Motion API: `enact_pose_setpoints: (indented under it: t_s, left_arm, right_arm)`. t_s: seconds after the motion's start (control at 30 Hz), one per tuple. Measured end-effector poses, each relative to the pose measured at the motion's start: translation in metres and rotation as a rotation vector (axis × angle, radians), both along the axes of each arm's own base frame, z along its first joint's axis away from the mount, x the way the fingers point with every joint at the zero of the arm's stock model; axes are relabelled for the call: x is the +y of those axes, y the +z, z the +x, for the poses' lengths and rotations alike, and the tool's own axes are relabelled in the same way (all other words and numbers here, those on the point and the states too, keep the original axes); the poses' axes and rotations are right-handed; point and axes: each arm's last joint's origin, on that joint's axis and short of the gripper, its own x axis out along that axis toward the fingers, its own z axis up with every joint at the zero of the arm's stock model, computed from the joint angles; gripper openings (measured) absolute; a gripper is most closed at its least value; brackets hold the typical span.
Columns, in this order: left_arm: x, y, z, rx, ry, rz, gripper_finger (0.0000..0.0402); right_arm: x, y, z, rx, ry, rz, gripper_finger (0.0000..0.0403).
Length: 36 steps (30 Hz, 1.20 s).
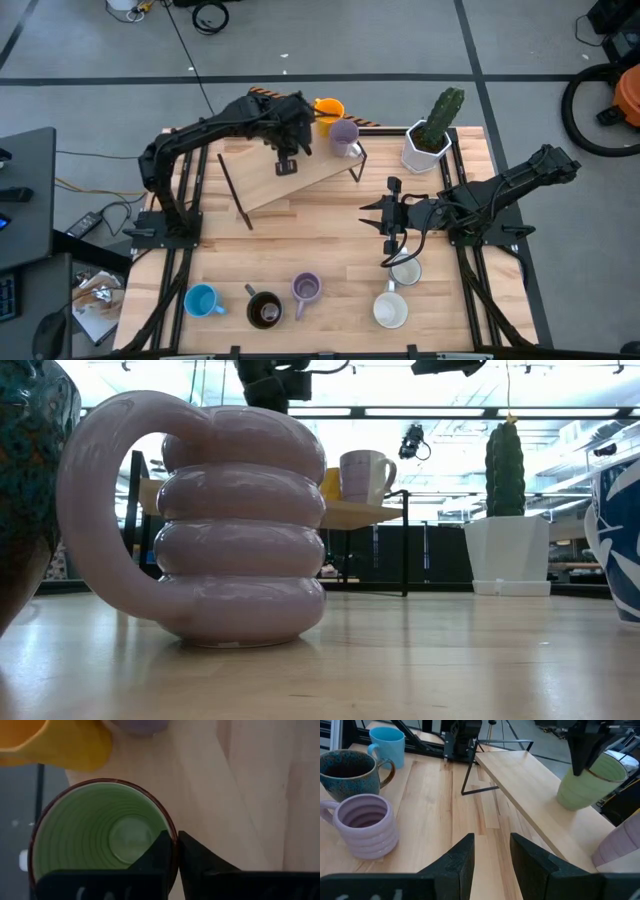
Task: Place coffee mugs
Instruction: Put the green mug on the shelf
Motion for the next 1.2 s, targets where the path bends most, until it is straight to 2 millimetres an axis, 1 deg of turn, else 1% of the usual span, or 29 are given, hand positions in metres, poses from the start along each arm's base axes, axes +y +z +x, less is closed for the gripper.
enact_pose_setpoints:
  t_s: [0.1,0.17,0.3,0.43,0.53,0.6,0.83,0.97,1.07,1.2]
  left_arm:
    - [0.008,0.005,-0.007,-0.028,-0.046,-0.023,0.0024]
    - [0.012,0.007,-0.011,-0.066,-0.098,-0.072,0.0024]
    - [0.022,0.006,-0.019,-0.083,-0.191,-0.149,0.0024]
    - [0.027,0.006,-0.028,-0.091,-0.345,-0.168,0.0024]
    - [0.028,0.015,-0.038,-0.113,-0.405,-0.129,0.0024]
    - [0.030,0.019,-0.042,-0.123,-0.421,-0.105,0.0024]
    - [0.030,0.020,-0.043,-0.126,-0.450,-0.084,0.0024]
    - [0.022,0.018,-0.043,-0.082,-0.481,-0.099,0.0024]
    - [0.020,0.020,-0.044,-0.084,-0.488,-0.095,0.0024]
    - [0.027,0.022,-0.042,-0.115,-0.467,-0.034,0.0024]
  right_arm:
    - [0.000,0.000,0.000,0.003,0.000,-0.001,0.0130]
    - [0.000,0.000,0.000,0.003,0.000,-0.001,0.0130]
    - [0.000,0.000,0.000,0.003,-0.001,0.001,0.0130]
    - [0.000,0.000,0.000,0.004,-0.001,0.002,0.0130]
    - [0.000,-0.001,0.000,0.006,-0.001,0.001,0.0130]
    - [0.000,-0.001,-0.001,0.010,0.000,-0.002,0.0130]
    - [0.000,-0.001,-0.001,0.012,0.000,-0.002,0.0130]
    - [-0.001,-0.004,-0.002,0.036,-0.011,0.008,0.0130]
    - [-0.001,-0.005,-0.003,0.056,-0.015,0.004,0.0130]
    - [-0.001,-0.006,-0.003,0.059,-0.021,-0.003,0.0130]
